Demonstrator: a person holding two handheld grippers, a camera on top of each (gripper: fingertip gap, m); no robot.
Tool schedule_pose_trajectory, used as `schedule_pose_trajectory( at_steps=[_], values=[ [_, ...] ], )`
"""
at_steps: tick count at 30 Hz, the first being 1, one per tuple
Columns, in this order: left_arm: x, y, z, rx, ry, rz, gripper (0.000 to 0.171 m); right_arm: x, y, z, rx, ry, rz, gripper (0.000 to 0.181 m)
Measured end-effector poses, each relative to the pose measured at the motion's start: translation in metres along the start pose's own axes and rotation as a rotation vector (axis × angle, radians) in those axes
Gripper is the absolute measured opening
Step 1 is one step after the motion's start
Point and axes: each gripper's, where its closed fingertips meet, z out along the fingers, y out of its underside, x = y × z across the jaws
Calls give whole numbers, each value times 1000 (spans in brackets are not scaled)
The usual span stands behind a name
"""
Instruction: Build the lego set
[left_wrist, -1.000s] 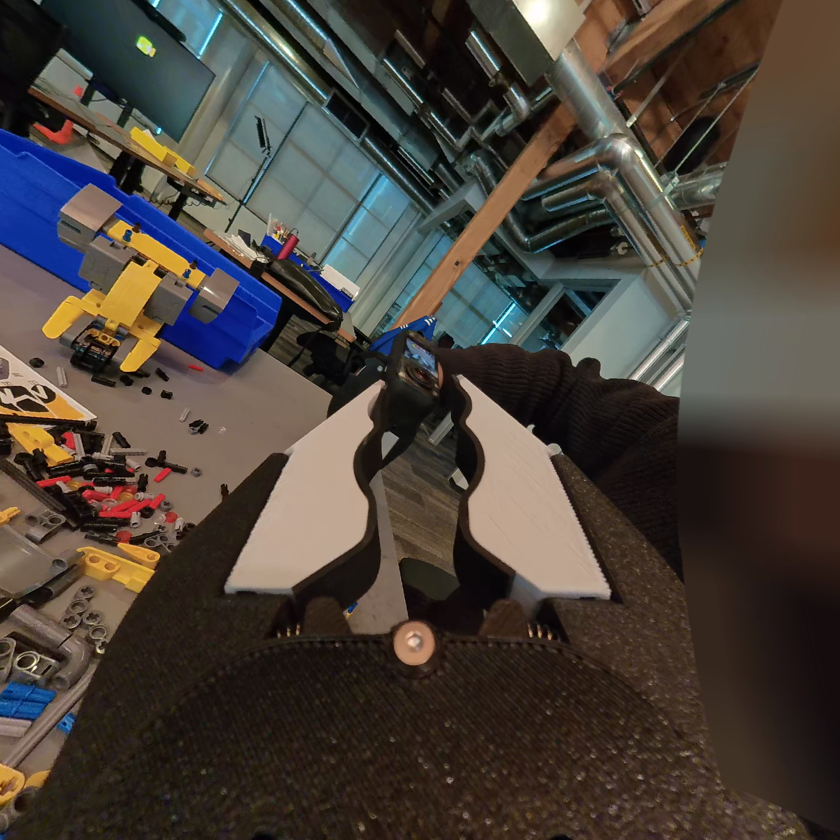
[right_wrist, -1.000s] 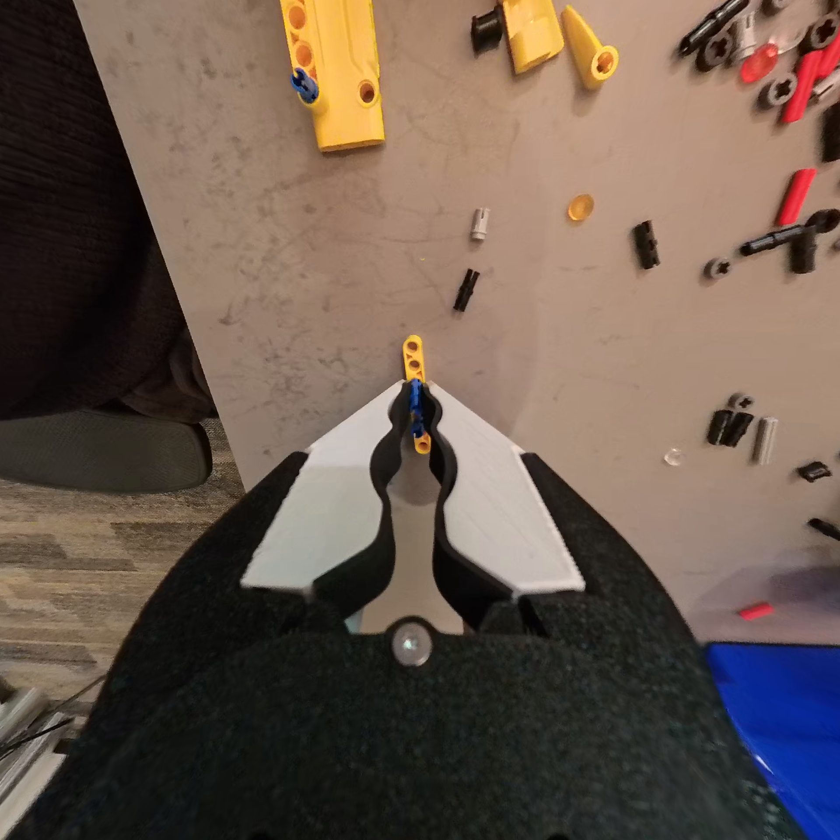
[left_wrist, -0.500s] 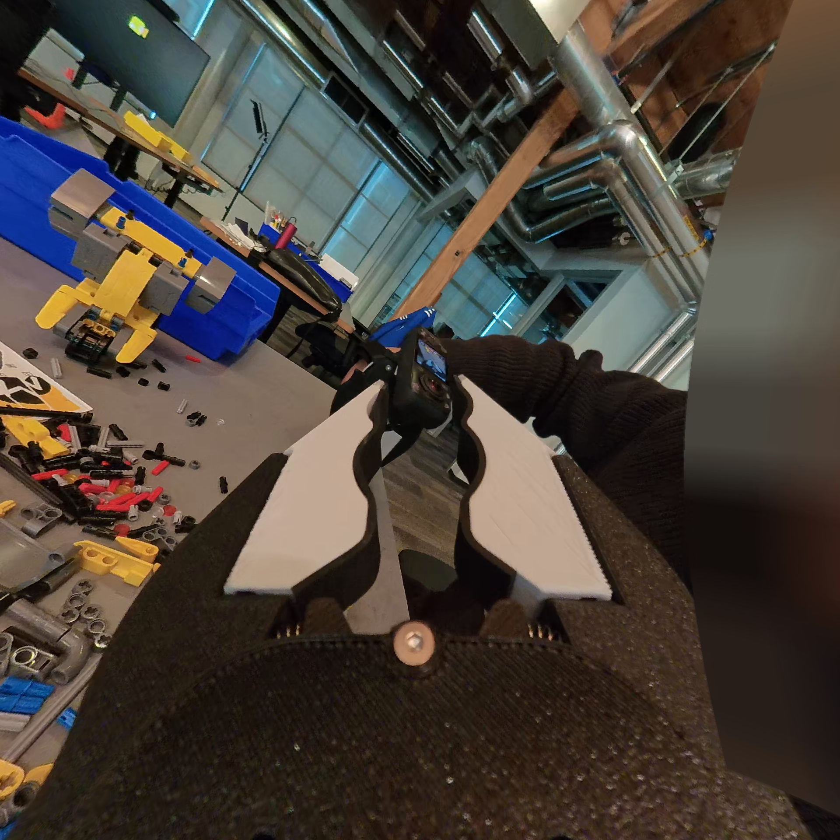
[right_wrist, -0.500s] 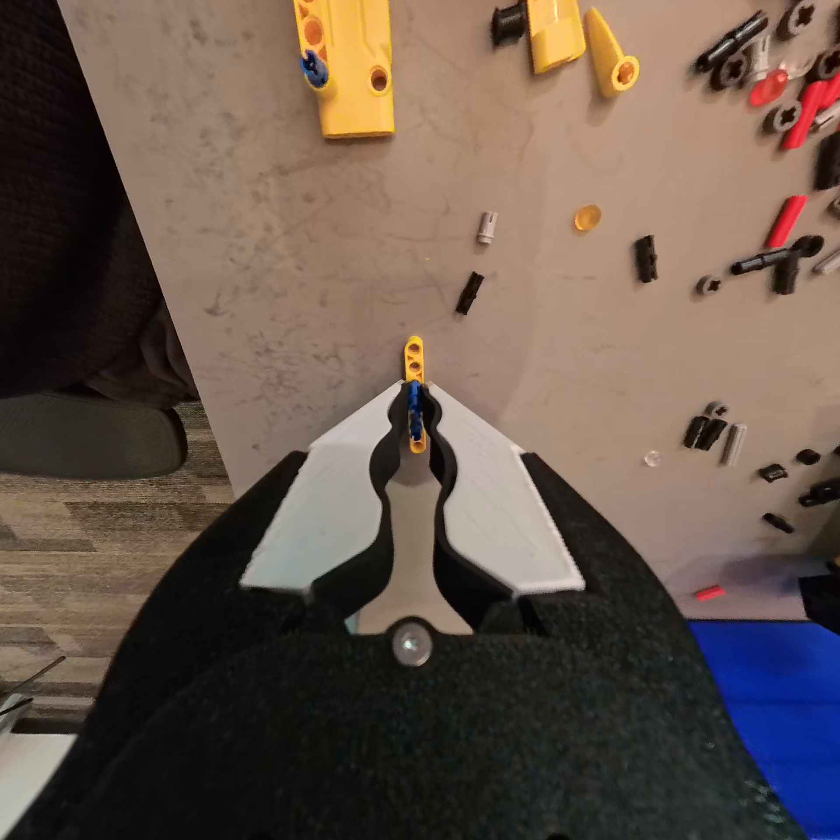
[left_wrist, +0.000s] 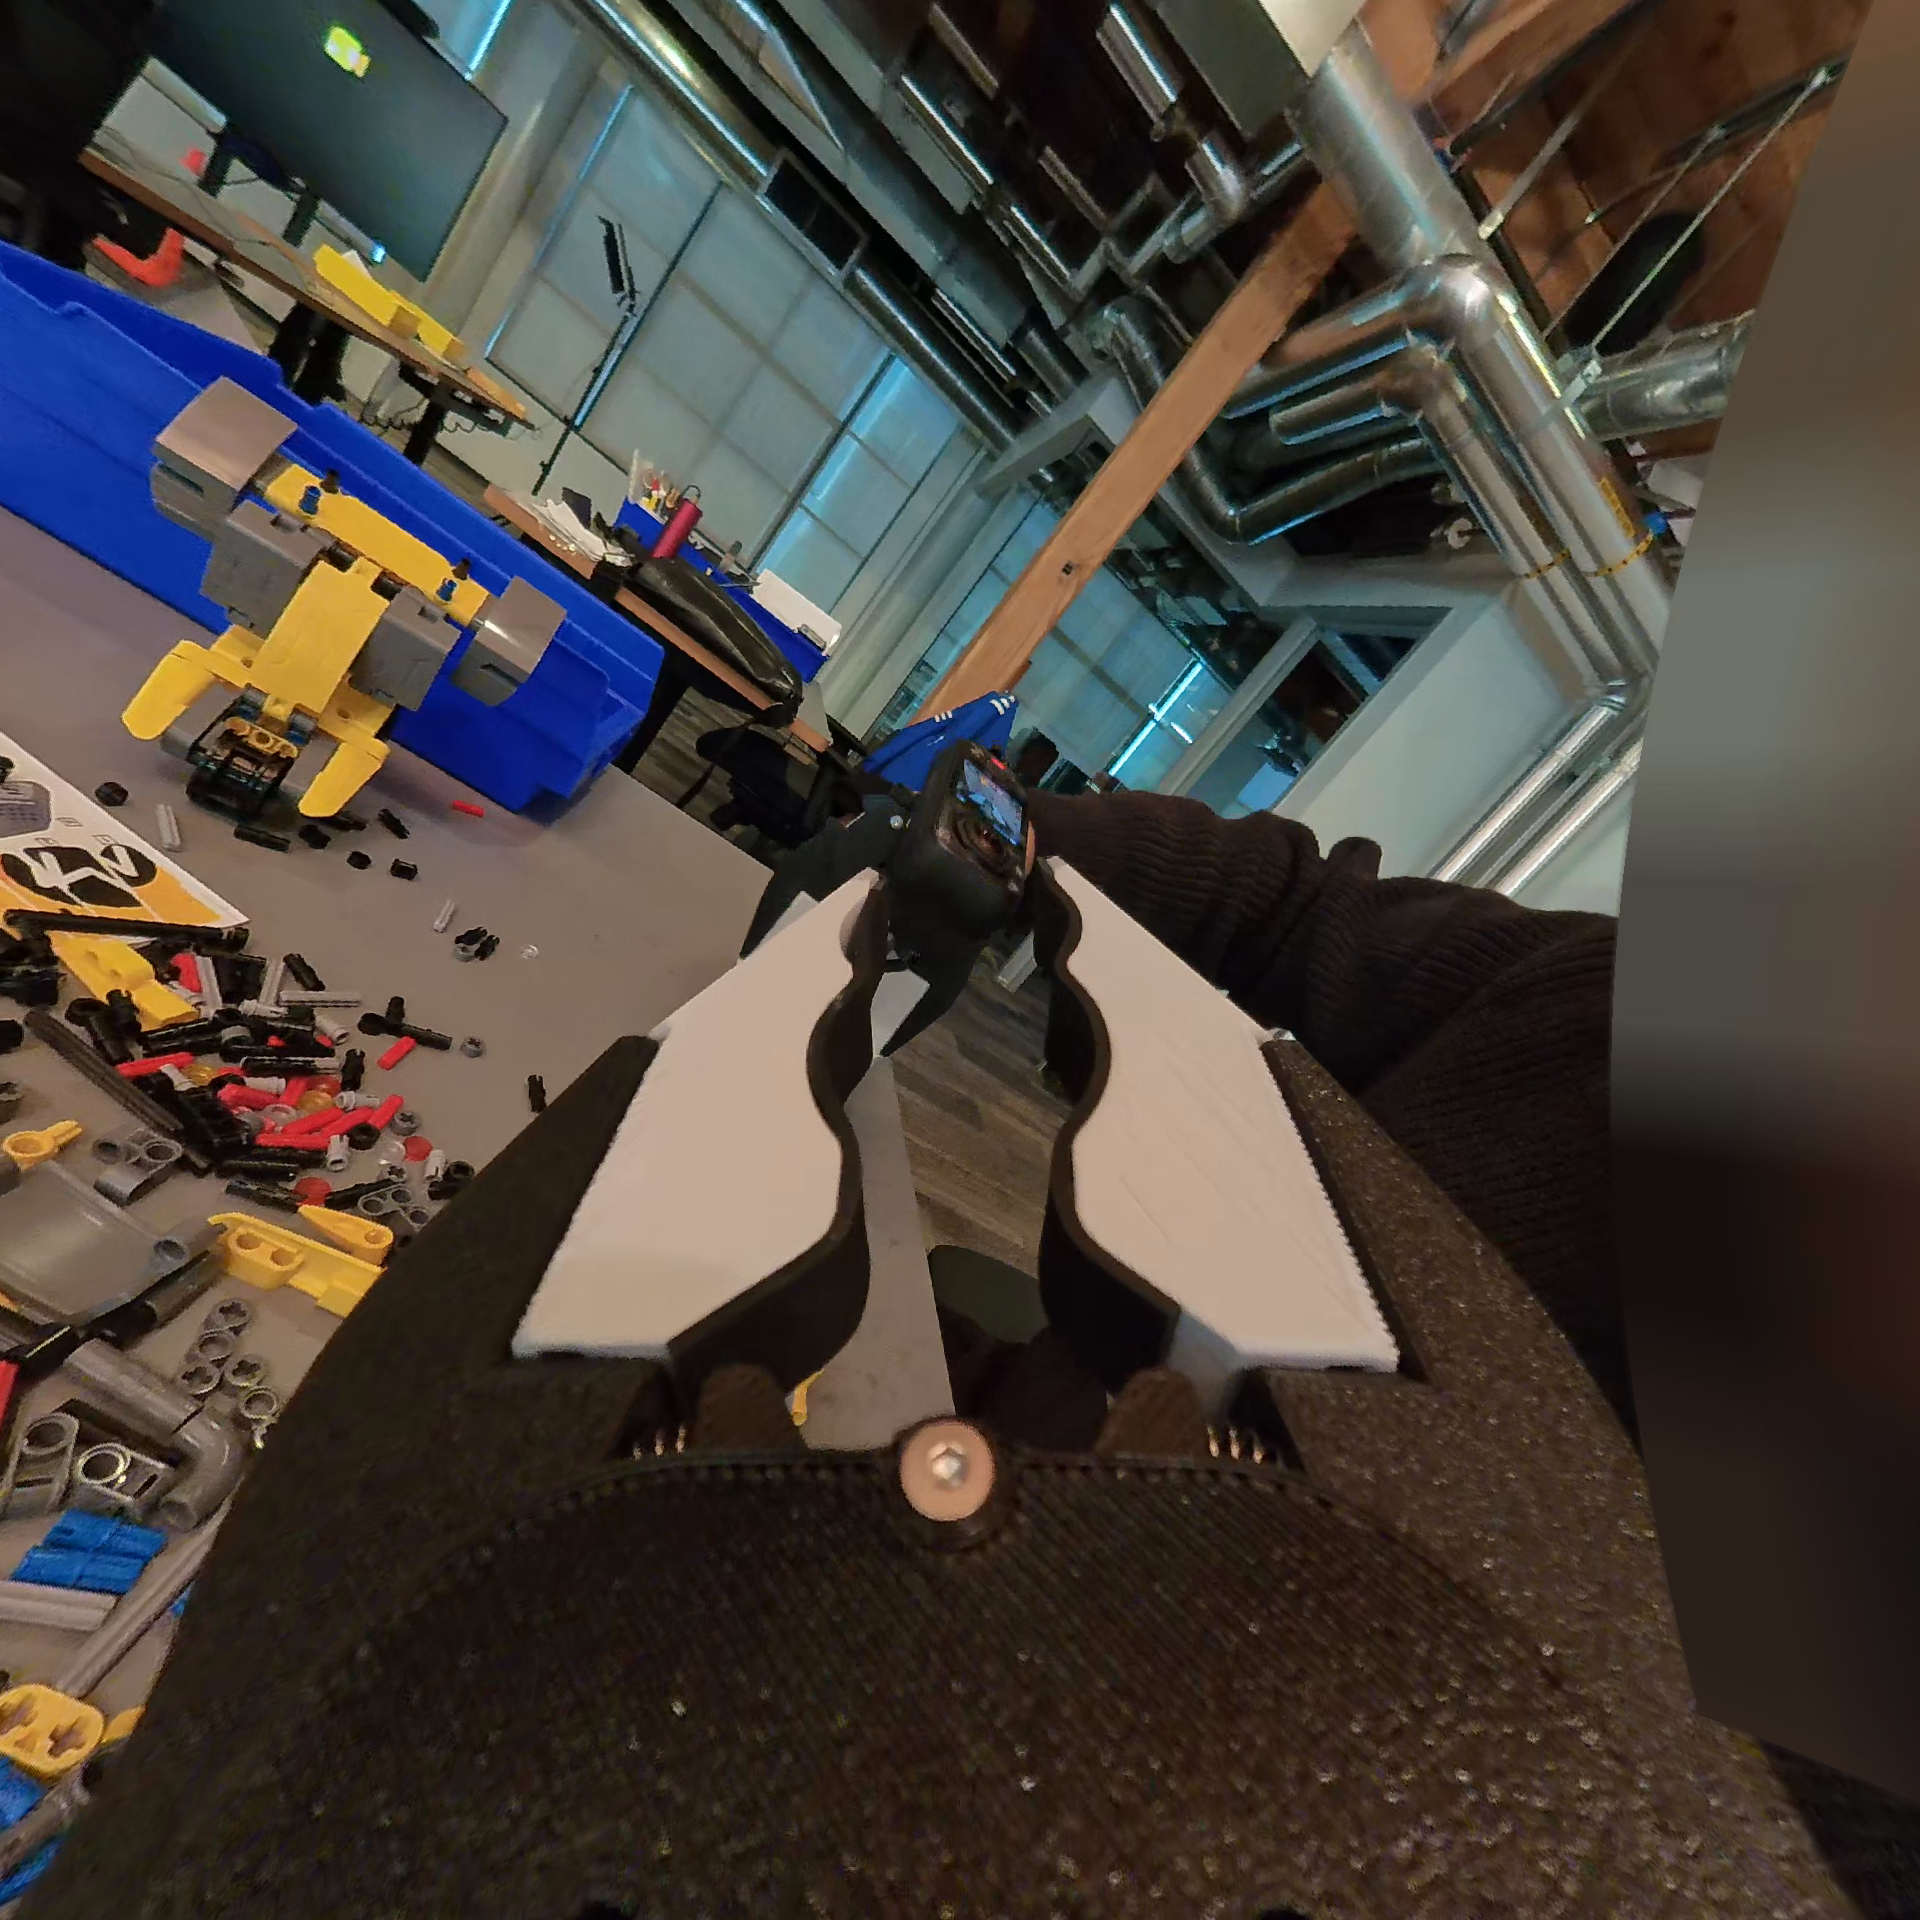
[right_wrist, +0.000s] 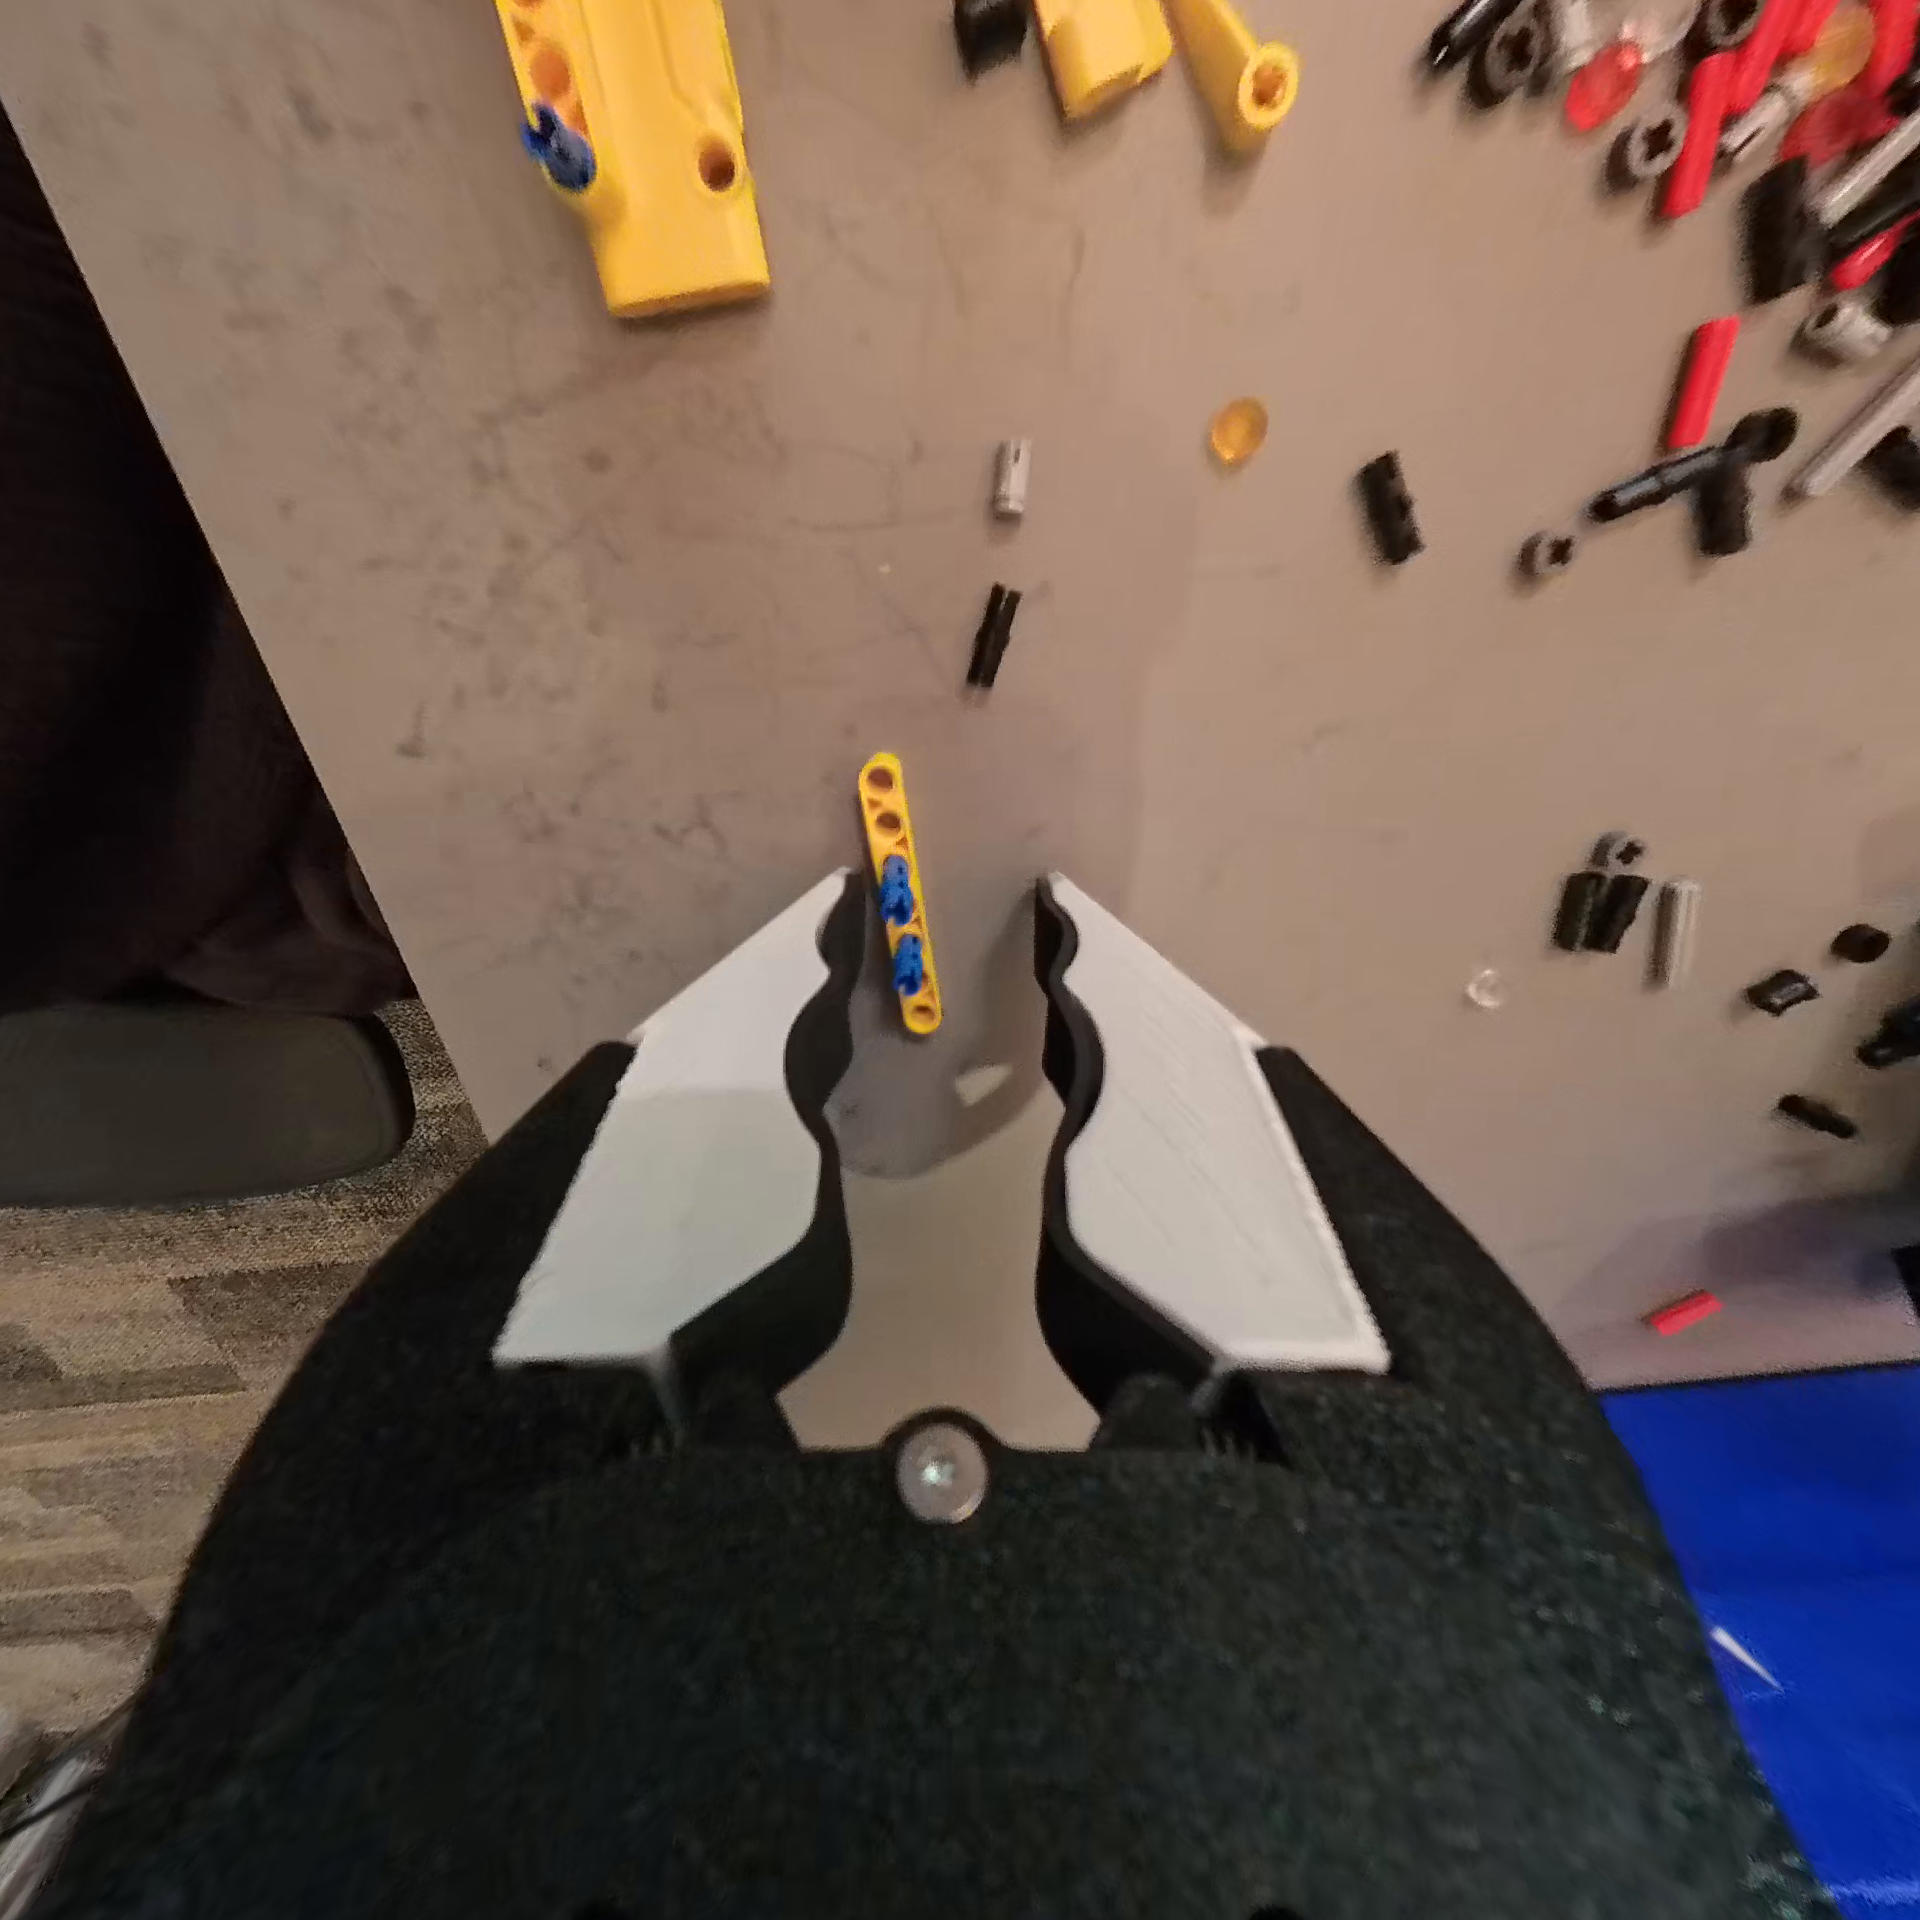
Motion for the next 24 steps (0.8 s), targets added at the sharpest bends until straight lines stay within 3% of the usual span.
schedule_pose_trajectory(
  at_steps=[3,4,9,12,15,18,20,24],
  values=[
    [-1,1,1,-5,-4,2,25,-6,2,3,24,-3,1,20],
    [-1,1,1,-6,-7,2,25,-8,3,3,28,-9,1,8],
    [-5,3,4,-14,-29,-13,47,2,-7,0,49,75,-16,7],
    [-18,7,6,-32,-108,5,63,32,-46,-24,159,317,-115,7],
    [-37,15,7,-82,-250,97,65,59,-104,-62,339,568,-227,7],
    [-58,18,3,-116,-416,220,59,79,-157,-96,533,818,-319,7],
    [-74,7,-6,-67,-564,306,47,91,-183,-108,661,958,-346,7],
    [-81,-17,-27,36,-749,494,38,118,-205,-103,839,1066,-306,7]
  ],
)
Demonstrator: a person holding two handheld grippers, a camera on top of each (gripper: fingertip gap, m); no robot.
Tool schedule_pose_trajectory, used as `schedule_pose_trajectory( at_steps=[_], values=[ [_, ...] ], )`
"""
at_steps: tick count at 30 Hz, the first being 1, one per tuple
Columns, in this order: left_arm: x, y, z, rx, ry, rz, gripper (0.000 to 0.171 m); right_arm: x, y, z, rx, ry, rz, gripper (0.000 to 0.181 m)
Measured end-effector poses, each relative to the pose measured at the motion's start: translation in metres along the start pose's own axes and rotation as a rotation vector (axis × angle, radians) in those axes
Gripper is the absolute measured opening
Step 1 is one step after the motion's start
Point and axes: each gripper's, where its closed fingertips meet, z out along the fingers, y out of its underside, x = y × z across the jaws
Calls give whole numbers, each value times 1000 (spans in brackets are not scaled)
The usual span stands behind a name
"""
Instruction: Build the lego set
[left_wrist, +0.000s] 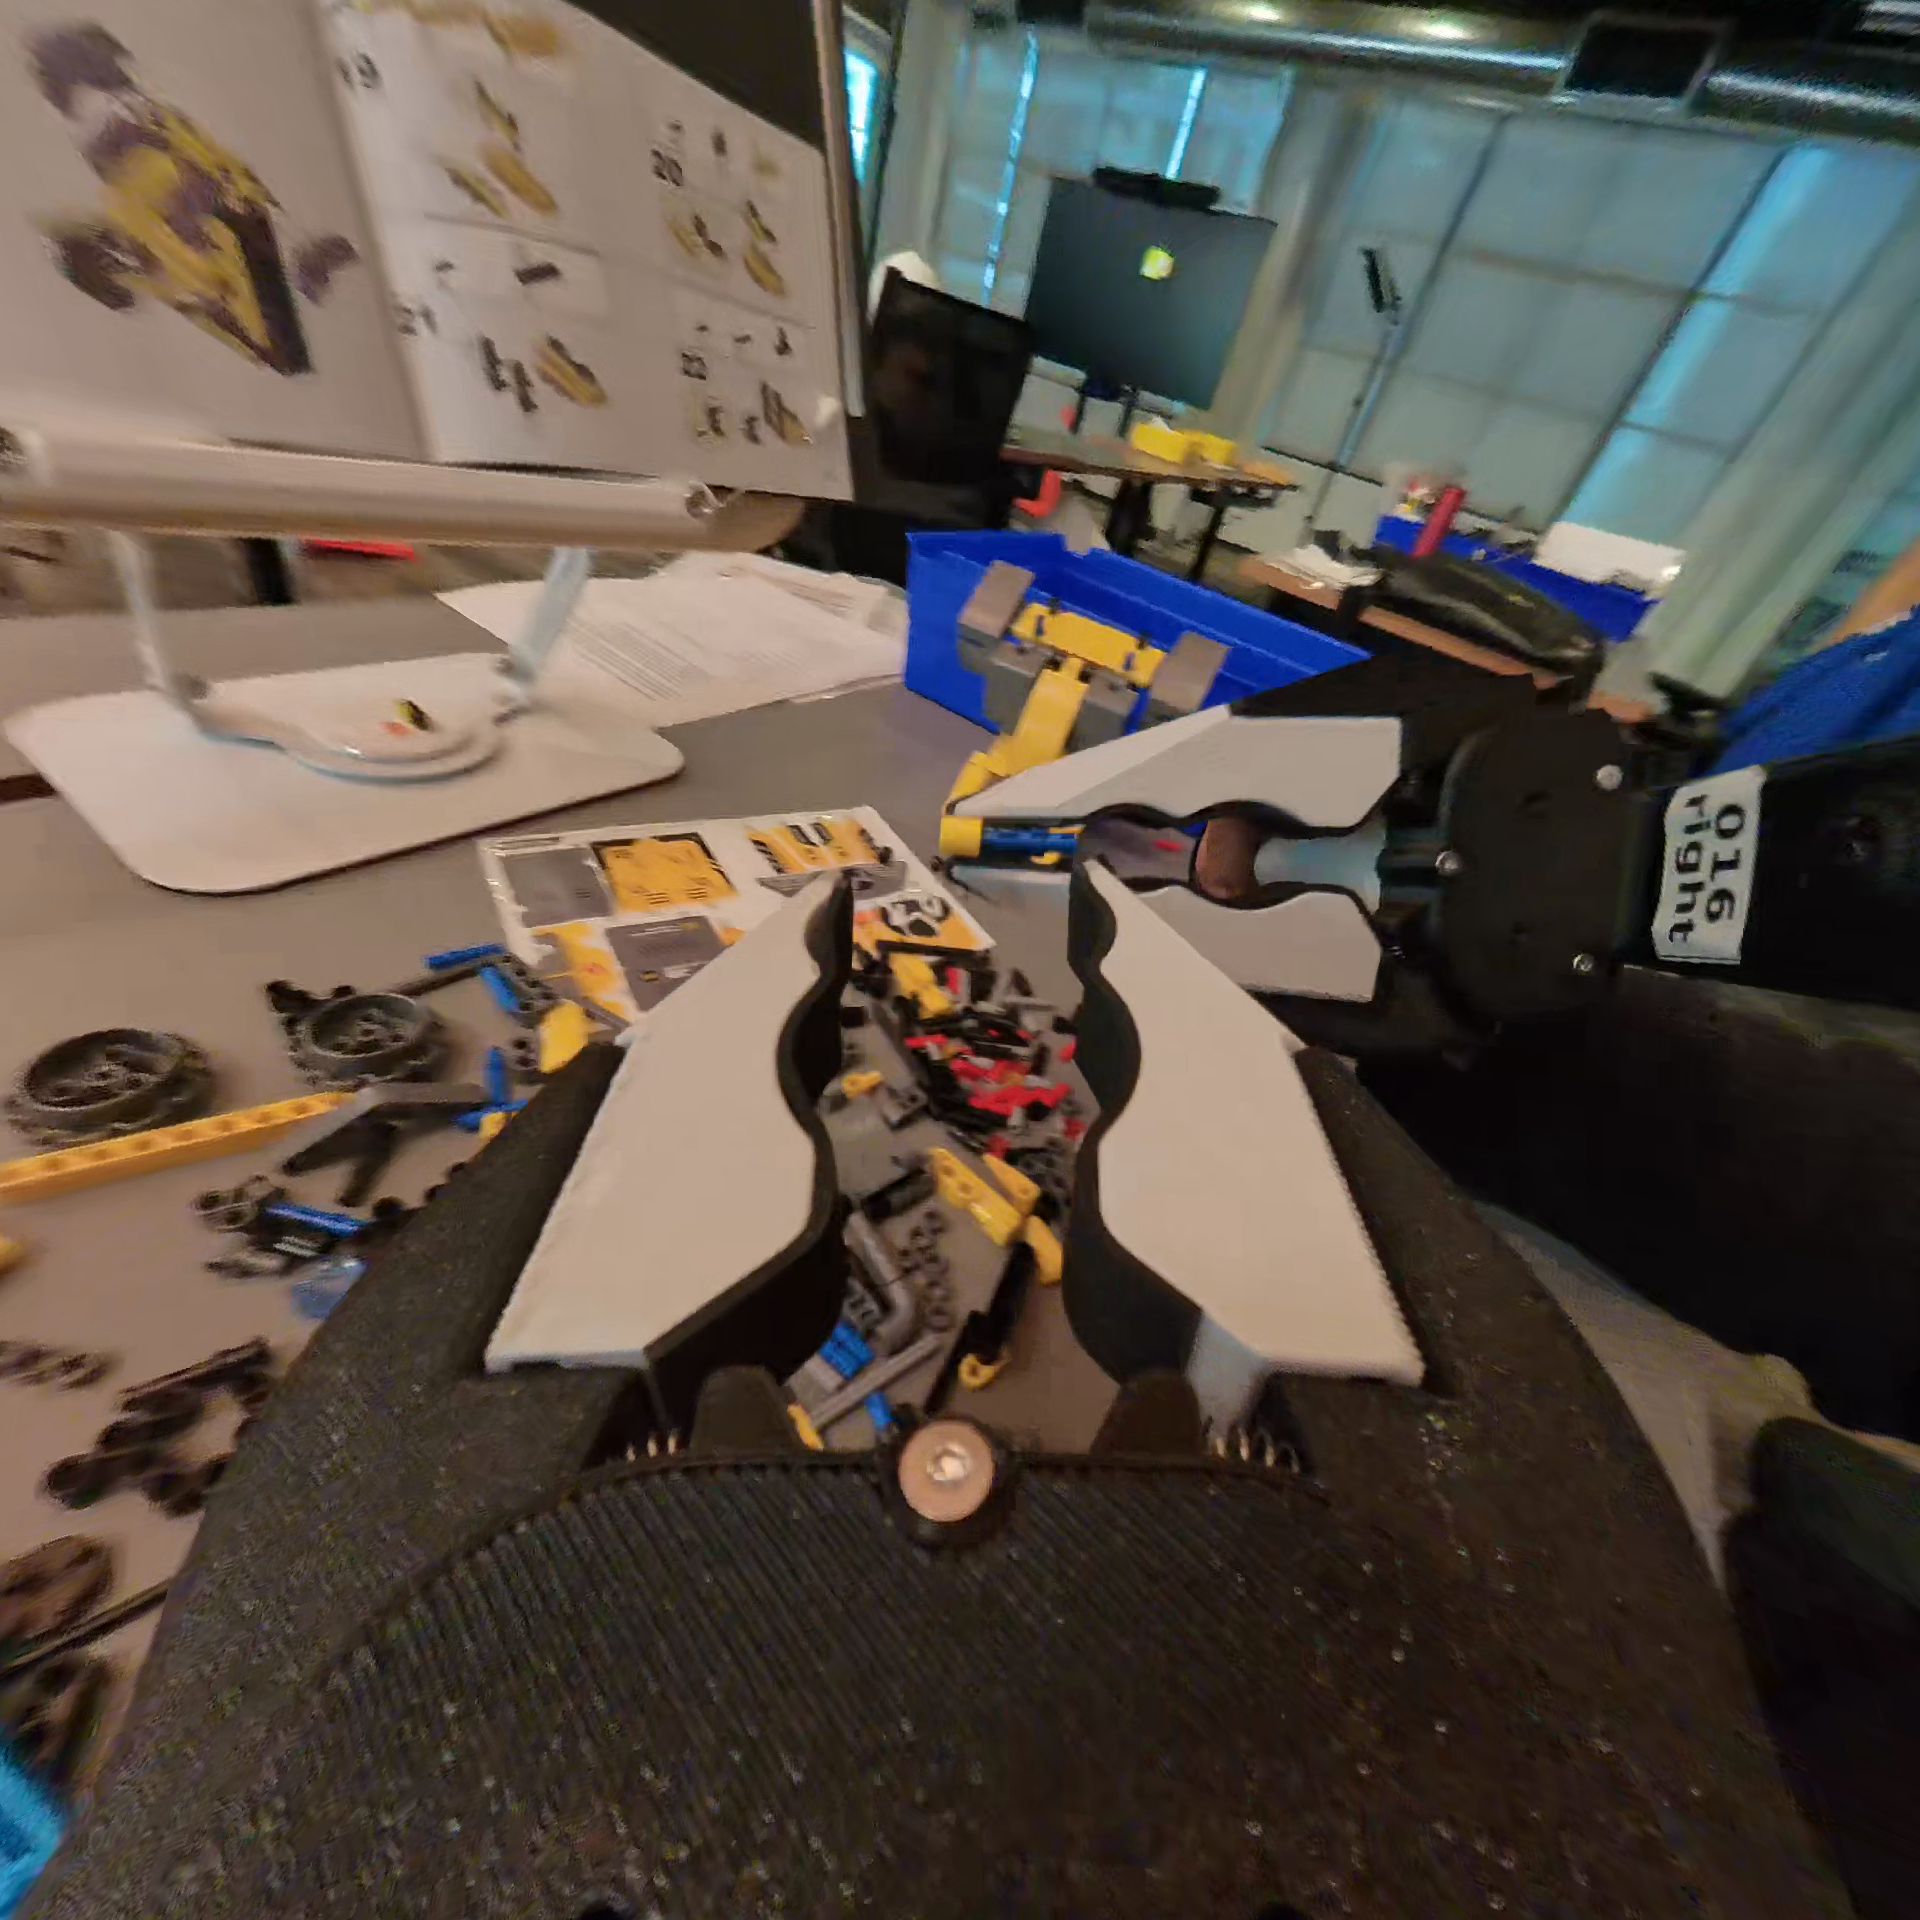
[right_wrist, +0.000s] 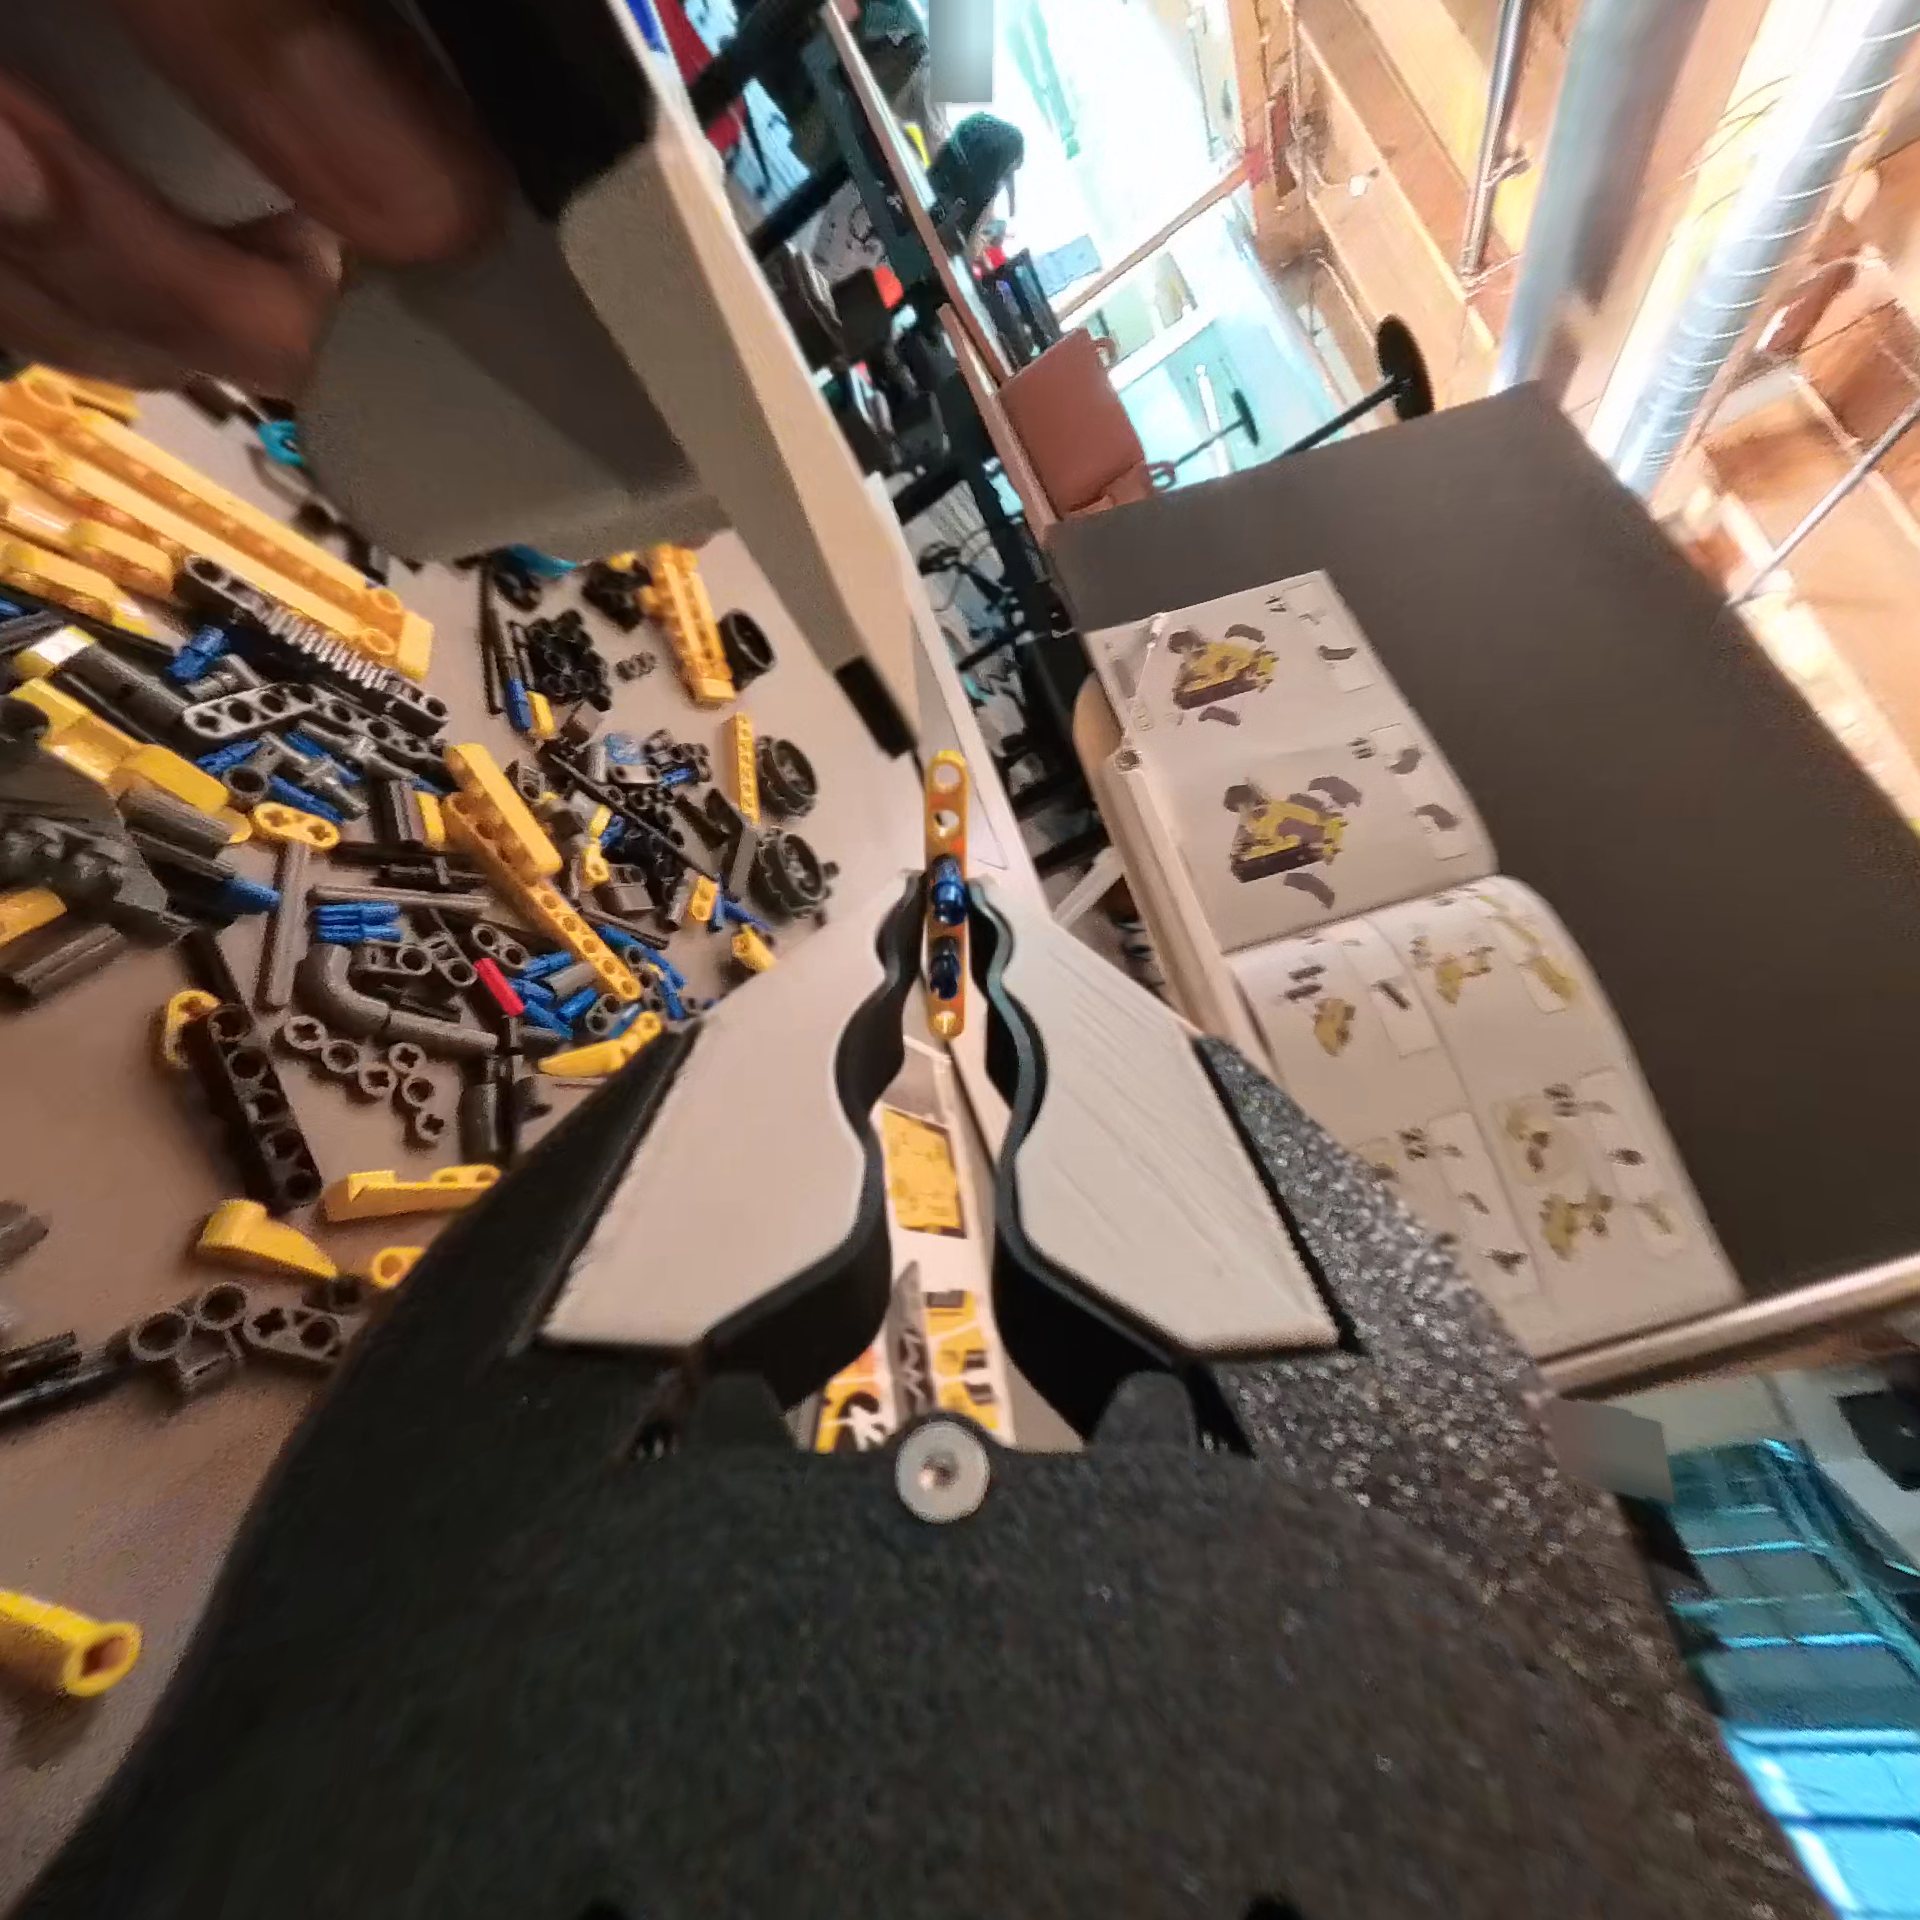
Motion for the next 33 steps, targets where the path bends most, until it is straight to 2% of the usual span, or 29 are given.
schedule_pose_trajectory(
  at_steps=[3,6,8,10,13,15,18,26,27,28,30,32,33],
  values=[
    [-2,9,4,-45,-11,-4,34,-16,10,4,2,-69,28,7],
    [0,20,8,-101,-17,-16,2,-25,14,-3,27,-57,12,7],
    [3,24,9,-124,-11,3,6,-29,16,-5,-2,-64,7,7],
    [5,24,9,-122,-5,8,27,-26,12,-8,-7,-45,-10,7],
    [11,33,12,-173,36,-3,40,-27,9,-7,-3,-41,2,7],
    [16,36,13,-189,49,10,39,-30,9,-7,-5,-46,-4,7],
    [12,34,13,-176,4,63,22,-34,6,-7,3,-57,-9,7],
    [13,32,11,-167,23,74,7,-32,-2,-9,38,-45,33,7],
    [14,29,10,-157,29,66,6,-29,-3,-10,53,-36,50,9],
    [13,27,9,-147,33,54,6,-25,-7,-12,84,-11,78,20],
    [11,22,7,-122,35,32,6,-10,-17,-19,186,74,181,57],
    [11,14,4,-83,56,2,7,3,-22,-28,264,119,319,62],
    [12,11,3,-64,74,-14,7,2,-21,-29,273,78,401,67]
  ],
)
